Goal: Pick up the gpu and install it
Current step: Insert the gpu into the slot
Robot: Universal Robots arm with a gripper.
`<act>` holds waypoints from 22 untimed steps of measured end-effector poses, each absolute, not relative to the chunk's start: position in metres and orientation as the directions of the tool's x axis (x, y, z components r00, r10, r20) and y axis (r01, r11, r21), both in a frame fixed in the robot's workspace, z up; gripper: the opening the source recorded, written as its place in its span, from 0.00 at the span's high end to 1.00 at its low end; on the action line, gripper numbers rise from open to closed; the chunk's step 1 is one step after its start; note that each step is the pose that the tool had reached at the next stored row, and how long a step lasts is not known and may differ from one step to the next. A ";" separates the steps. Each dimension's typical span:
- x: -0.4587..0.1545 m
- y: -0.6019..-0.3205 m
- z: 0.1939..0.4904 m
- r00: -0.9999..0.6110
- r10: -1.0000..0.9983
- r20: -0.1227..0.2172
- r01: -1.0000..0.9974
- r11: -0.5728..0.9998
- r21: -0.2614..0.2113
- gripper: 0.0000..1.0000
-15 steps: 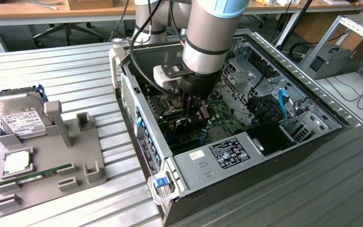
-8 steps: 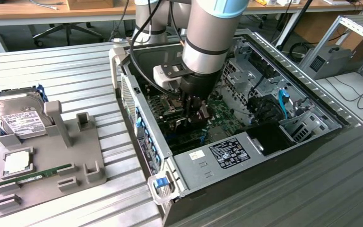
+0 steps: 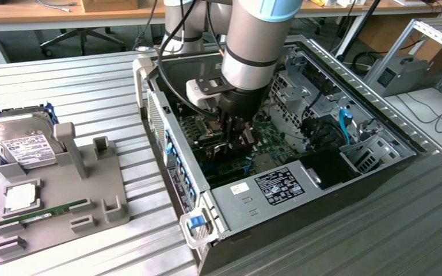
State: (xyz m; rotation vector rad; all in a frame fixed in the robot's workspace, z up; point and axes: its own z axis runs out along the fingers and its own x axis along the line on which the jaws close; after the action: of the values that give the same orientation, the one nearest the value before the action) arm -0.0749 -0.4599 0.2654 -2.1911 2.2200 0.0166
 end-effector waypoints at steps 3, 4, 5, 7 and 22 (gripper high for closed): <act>-0.075 -0.460 0.265 -0.013 -1.000 -0.023 -1.000 0.013 -0.008 0.73; -0.075 -0.460 0.265 -0.013 -1.000 -0.023 -1.000 0.013 -0.008 0.73; -0.075 -0.460 0.265 -0.013 -1.000 -0.023 -1.000 0.013 -0.008 0.73; -0.076 -0.460 0.264 -0.013 -1.000 -0.023 -1.000 0.013 -0.008 0.73; -0.076 -0.460 0.264 -0.013 -1.000 -0.024 -1.000 0.013 -0.008 0.48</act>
State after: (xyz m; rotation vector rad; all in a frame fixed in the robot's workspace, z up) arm -0.0763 -0.4599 0.2638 -2.1908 2.2199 0.0168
